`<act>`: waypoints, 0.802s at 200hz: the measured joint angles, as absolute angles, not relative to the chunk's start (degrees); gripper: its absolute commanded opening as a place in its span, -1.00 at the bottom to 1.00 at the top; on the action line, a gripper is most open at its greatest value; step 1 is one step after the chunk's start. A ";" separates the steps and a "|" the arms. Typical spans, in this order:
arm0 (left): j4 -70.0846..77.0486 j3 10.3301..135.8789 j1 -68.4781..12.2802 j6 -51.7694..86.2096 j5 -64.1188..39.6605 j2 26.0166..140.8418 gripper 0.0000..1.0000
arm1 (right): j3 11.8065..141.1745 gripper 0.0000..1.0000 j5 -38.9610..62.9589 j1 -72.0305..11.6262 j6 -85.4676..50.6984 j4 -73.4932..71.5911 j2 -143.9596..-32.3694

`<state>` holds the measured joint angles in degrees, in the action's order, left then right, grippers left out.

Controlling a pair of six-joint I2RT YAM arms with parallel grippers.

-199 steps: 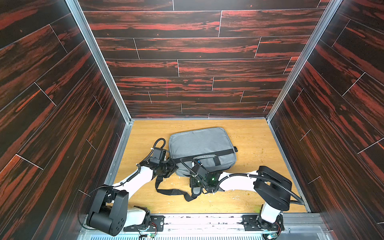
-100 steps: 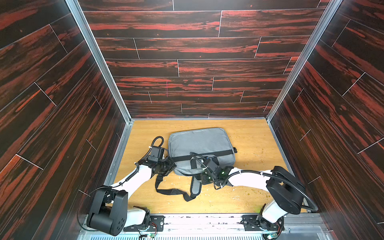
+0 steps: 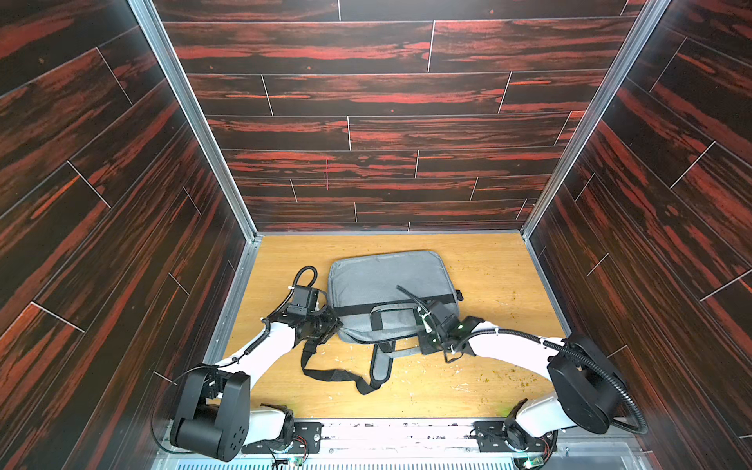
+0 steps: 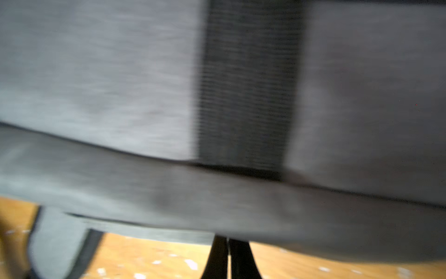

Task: Open the zippered laptop bag and take out the laptop
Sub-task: Unzip the zipper on the zippered laptop bag.

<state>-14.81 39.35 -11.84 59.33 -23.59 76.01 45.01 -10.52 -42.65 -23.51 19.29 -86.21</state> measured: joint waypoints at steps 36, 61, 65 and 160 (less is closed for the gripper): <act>-15.05 39.59 -11.49 58.94 -23.83 76.01 -1.00 | 44.95 -1.00 -9.98 -36.99 -18.48 21.76 -85.38; -15.18 39.88 -11.20 58.70 -23.94 76.01 -1.00 | 44.97 -1.00 -9.32 -32.64 -15.00 23.27 -84.84; -15.18 39.92 -11.11 58.65 -23.88 76.01 -1.00 | 45.01 -1.00 -9.23 -32.03 -14.50 23.53 -84.84; -15.38 40.40 -10.41 58.30 -23.99 76.03 -1.00 | 49.69 -1.00 -7.64 -21.63 -1.56 24.73 -86.87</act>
<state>-15.38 40.40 -10.41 58.30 -23.99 76.03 49.69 -7.64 -21.63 -1.56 24.73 -86.87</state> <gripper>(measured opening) 0.067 0.049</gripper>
